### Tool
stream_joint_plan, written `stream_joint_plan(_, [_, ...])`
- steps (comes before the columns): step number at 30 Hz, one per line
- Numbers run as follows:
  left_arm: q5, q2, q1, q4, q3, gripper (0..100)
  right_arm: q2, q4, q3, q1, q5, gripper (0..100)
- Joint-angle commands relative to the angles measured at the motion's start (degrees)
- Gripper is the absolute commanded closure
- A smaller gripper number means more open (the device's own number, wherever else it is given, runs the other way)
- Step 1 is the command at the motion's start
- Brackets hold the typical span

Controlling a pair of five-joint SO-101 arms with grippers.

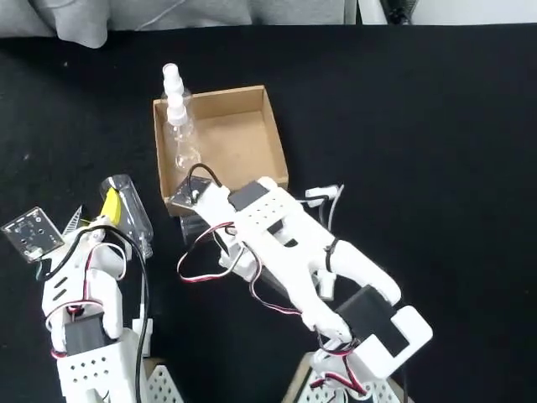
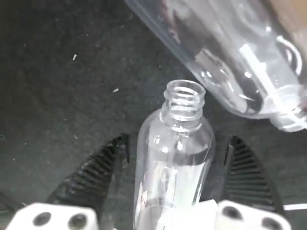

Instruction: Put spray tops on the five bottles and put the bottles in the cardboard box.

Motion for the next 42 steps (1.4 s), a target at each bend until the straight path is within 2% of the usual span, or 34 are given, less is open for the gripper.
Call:
stream_joint_plan(1, [-0.35,-0.44,-0.66,0.09,1.45,80,-3.12,0.35,0.22,1.58,-1.05,72.3])
stream_joint_plan(14, [-0.35,-0.44,-0.66,0.09,1.45,80,-3.12,0.00,1.71,1.93,-1.32,72.5])
stream_joint_plan(20, [-0.35,-0.44,-0.66,0.09,1.45,80,-3.03,-1.41,1.80,1.93,-1.32,82.2])
stream_joint_plan(27, [-0.35,-0.44,-0.66,0.09,1.45,80,-4.09,-3.69,3.91,1.85,-0.97,88.4])
stream_joint_plan(32, [-0.35,-0.44,-0.66,0.09,1.45,80,-8.13,-3.16,4.26,1.85,-0.88,92.7])
stream_joint_plan(42, [-0.35,-0.44,-0.66,0.09,1.45,80,-19.38,3.34,4.88,1.93,-0.79,92.8])
